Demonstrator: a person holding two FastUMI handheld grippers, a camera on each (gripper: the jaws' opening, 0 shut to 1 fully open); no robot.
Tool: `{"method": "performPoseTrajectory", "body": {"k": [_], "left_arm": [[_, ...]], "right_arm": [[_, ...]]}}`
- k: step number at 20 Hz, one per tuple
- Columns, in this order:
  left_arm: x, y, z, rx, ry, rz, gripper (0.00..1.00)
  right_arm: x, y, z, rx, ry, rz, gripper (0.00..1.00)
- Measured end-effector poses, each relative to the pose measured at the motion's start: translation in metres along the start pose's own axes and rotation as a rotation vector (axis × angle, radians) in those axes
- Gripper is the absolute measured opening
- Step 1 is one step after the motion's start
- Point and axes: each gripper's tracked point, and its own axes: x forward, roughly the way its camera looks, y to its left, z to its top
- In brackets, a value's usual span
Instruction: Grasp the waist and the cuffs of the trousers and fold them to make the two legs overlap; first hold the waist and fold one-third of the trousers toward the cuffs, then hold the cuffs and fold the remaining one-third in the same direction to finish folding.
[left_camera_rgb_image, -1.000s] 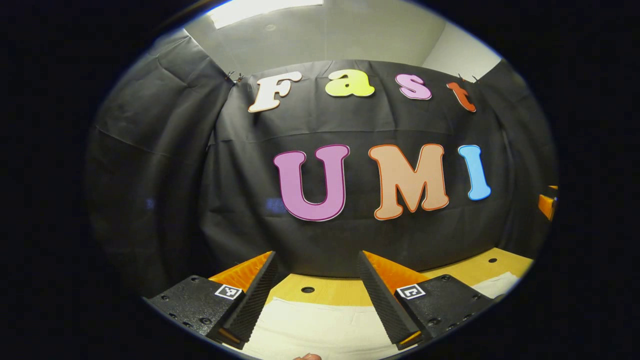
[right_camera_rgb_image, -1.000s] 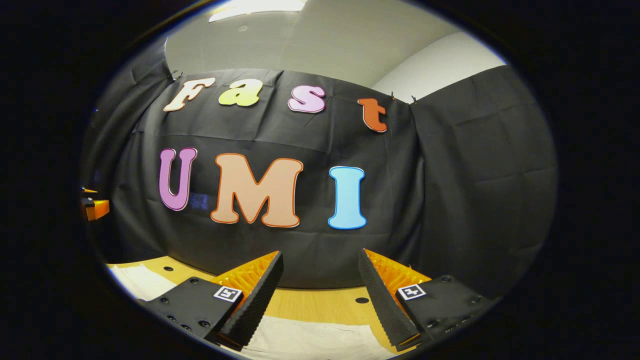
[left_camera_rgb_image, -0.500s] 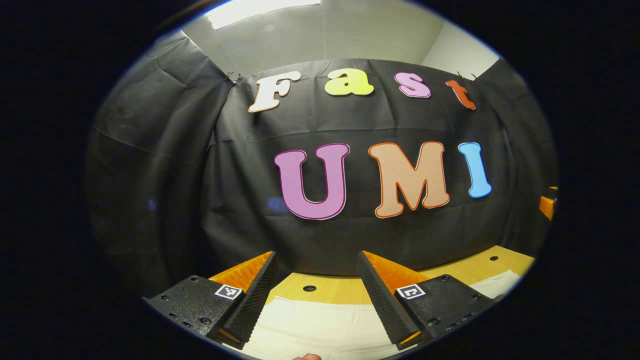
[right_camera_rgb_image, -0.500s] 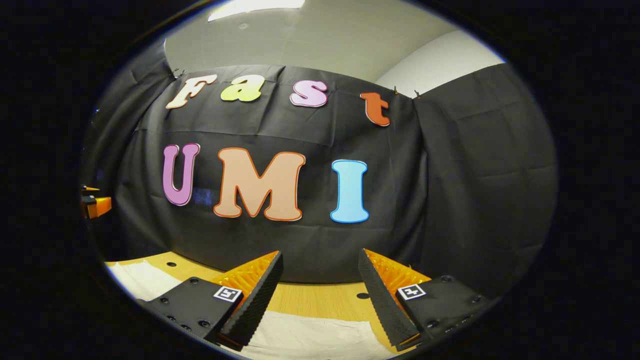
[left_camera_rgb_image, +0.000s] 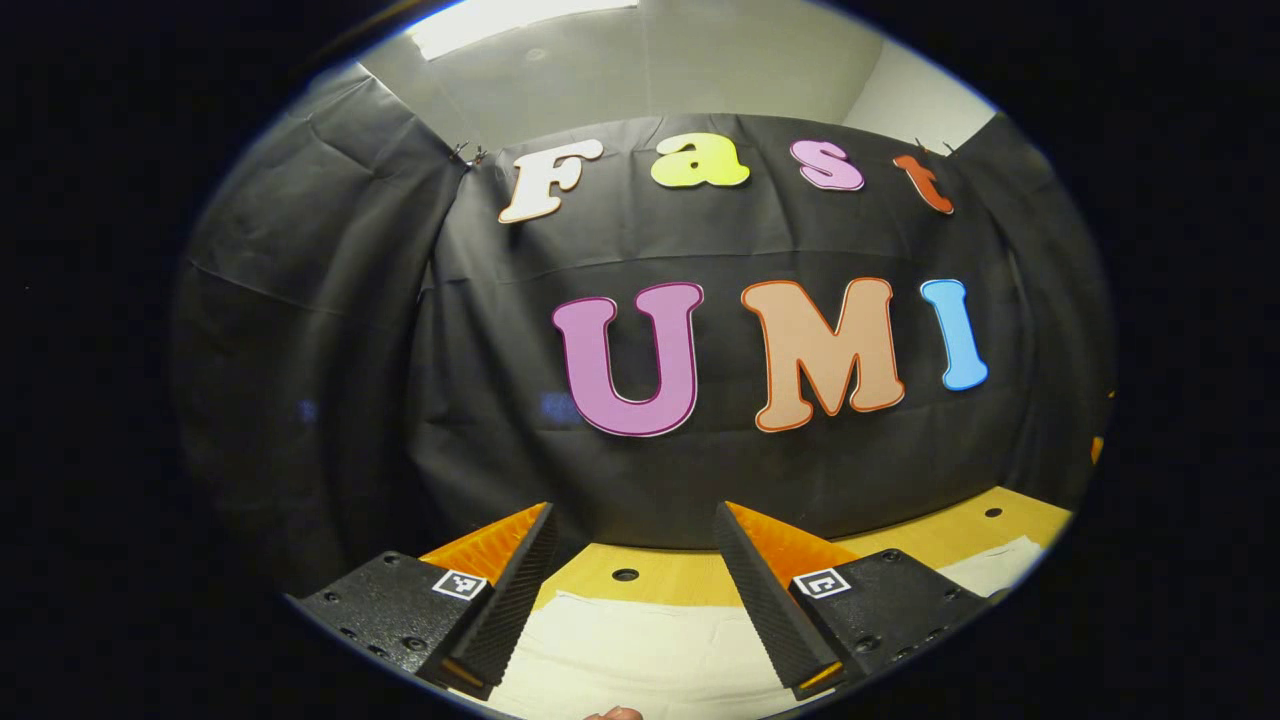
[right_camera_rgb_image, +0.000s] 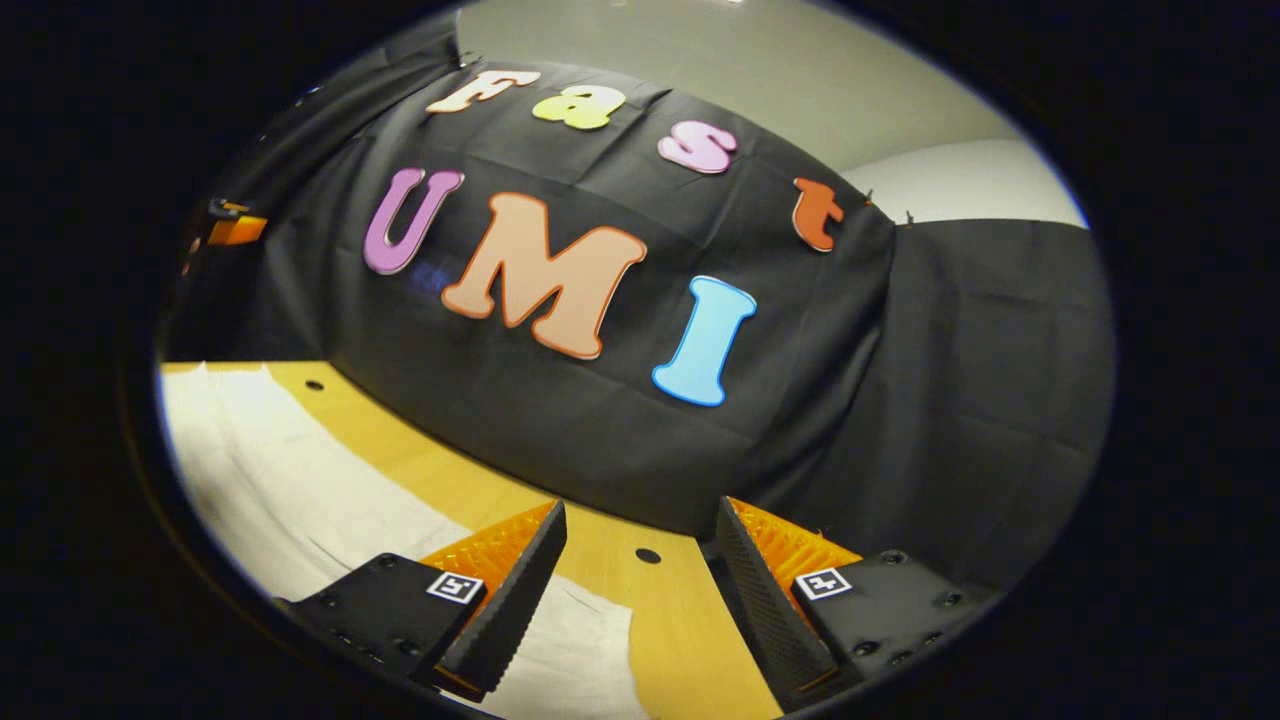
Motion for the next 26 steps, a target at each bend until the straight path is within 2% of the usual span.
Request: {"method": "performPoseTrajectory", "body": {"k": [4,10,18,22,23,26], "left_arm": [[0.000,-0.001,0.001,0.007,-0.006,0.001,0.95],[-0.002,-0.001,-0.006,0.008,0.007,0.006,0.95],[-0.006,0.008,-0.020,0.020,0.034,0.033,0.95],[-0.009,0.012,-0.025,0.033,0.043,0.042,0.95],[-0.009,0.012,-0.025,0.037,0.045,0.042,0.95],[-0.008,0.014,-0.027,0.047,0.051,0.045,0.95]], "right_arm": [[-0.018,0.010,-0.047,-0.158,0.067,0.085,0.97],[-0.039,0.027,-0.115,-0.304,0.174,0.183,0.97],[-0.085,0.079,-0.180,-0.610,0.219,0.469,0.98],[-0.099,0.102,-0.206,-0.684,0.248,0.581,0.98],[-0.101,0.106,-0.212,-0.699,0.259,0.602,1.00],[-0.110,0.113,-0.234,-0.726,0.301,0.646,0.98]]}}
